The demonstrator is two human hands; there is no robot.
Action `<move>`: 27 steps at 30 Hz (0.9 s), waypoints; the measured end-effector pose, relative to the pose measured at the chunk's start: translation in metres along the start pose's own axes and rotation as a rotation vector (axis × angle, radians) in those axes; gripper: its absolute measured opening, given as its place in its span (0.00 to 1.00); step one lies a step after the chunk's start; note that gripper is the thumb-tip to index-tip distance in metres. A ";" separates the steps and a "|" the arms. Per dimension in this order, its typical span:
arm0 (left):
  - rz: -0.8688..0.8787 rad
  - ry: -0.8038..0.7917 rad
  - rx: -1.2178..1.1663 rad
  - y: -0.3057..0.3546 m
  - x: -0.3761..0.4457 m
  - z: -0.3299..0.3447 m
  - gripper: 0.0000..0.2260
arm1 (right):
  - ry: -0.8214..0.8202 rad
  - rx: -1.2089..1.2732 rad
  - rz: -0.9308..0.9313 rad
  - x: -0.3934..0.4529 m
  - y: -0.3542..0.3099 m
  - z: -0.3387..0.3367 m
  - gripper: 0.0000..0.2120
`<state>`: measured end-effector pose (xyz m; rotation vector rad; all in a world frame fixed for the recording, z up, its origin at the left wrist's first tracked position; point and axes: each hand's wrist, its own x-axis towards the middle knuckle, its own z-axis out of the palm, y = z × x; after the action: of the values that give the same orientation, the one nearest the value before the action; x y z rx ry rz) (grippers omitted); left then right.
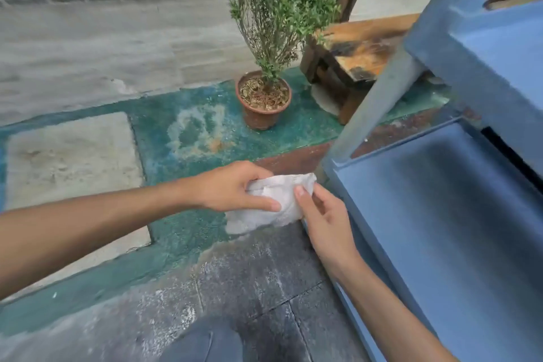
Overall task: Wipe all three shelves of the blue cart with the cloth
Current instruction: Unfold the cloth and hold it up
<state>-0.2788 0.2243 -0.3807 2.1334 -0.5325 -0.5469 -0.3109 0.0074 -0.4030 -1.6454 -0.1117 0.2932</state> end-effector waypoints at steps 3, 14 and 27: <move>-0.048 0.012 0.046 0.043 -0.035 -0.066 0.15 | 0.010 0.000 -0.013 0.005 -0.085 0.018 0.24; -0.029 0.283 -0.048 0.219 -0.095 -0.261 0.07 | 0.075 -0.568 -0.081 0.022 -0.347 -0.017 0.17; 0.143 0.354 0.051 0.352 -0.092 -0.367 0.05 | 0.329 -0.538 -0.004 0.025 -0.514 -0.041 0.19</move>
<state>-0.2128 0.3125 0.1244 2.1561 -0.4960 -0.0716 -0.2238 0.0256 0.1059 -2.2039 0.0632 -0.0219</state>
